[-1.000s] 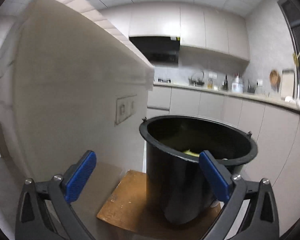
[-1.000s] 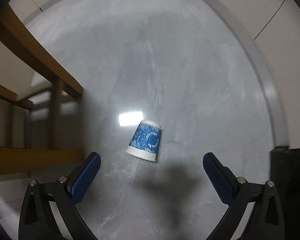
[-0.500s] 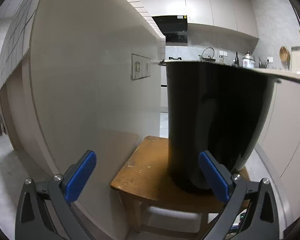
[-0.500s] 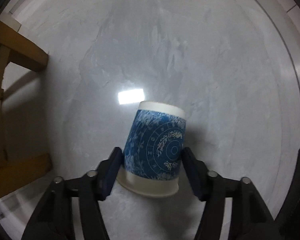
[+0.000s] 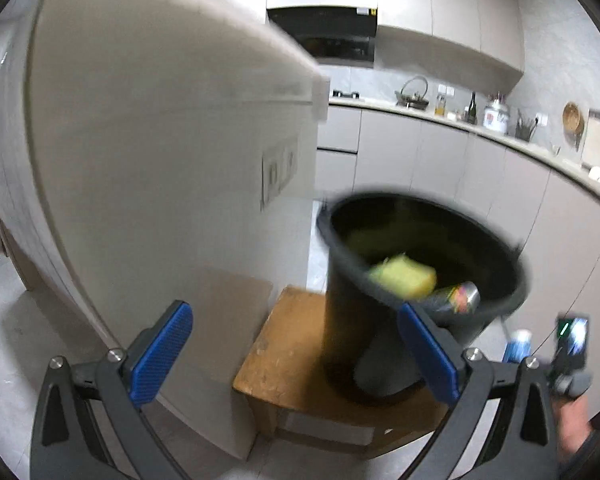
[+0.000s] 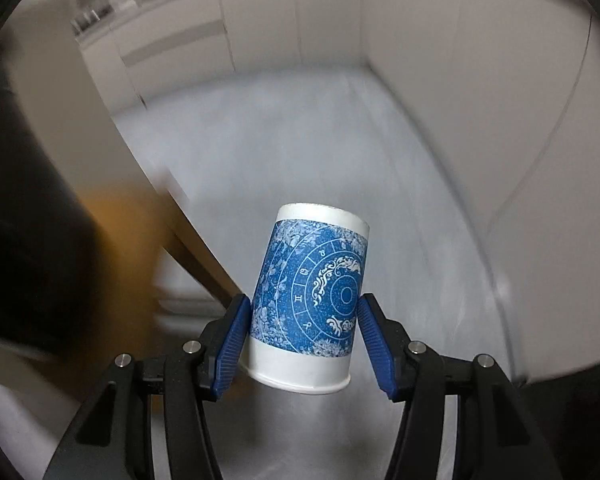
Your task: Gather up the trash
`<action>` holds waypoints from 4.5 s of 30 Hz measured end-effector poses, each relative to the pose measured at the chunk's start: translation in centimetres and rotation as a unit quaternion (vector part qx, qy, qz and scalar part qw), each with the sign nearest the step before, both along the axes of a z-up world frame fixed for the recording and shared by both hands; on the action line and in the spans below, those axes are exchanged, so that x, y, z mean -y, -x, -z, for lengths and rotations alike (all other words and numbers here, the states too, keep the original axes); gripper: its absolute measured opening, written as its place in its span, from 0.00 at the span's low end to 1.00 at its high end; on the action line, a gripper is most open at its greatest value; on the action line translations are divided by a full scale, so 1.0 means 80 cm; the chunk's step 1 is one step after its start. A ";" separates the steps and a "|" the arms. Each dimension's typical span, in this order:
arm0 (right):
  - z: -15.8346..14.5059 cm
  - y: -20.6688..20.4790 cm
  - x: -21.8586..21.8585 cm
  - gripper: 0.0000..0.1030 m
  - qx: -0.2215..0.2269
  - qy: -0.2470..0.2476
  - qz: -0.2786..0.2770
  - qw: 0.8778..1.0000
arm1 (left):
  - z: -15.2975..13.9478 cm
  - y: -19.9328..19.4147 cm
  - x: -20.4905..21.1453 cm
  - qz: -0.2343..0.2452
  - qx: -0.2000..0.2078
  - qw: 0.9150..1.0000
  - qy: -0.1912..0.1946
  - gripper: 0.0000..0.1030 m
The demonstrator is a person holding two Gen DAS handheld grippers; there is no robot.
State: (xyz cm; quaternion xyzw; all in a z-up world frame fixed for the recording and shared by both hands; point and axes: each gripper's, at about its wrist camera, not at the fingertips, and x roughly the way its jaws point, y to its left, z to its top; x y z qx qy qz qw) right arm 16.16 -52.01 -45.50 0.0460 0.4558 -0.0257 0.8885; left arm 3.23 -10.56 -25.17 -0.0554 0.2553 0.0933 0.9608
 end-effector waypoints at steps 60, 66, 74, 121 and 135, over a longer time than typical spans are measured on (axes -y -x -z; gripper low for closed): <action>-0.573 0.233 -0.258 1.00 0.126 0.034 -0.152 0.980 | -0.313 0.069 -0.035 0.104 -0.046 0.993 -0.016 1.00; -0.574 0.233 -0.255 1.00 0.125 0.035 -0.154 0.980 | -0.311 0.073 -0.032 0.104 -0.048 0.993 -0.014 1.00; -0.575 0.233 -0.252 1.00 0.129 0.031 -0.152 0.979 | -0.313 0.075 -0.028 0.109 -0.047 0.993 -0.017 1.00; -0.581 0.229 -0.250 1.00 0.145 0.031 -0.156 0.977 | -0.315 0.076 -0.026 0.103 -0.042 0.994 -0.020 1.00; -0.583 0.230 -0.248 1.00 0.146 0.033 -0.155 0.977 | -0.313 0.075 -0.024 0.124 -0.038 0.992 0.007 1.00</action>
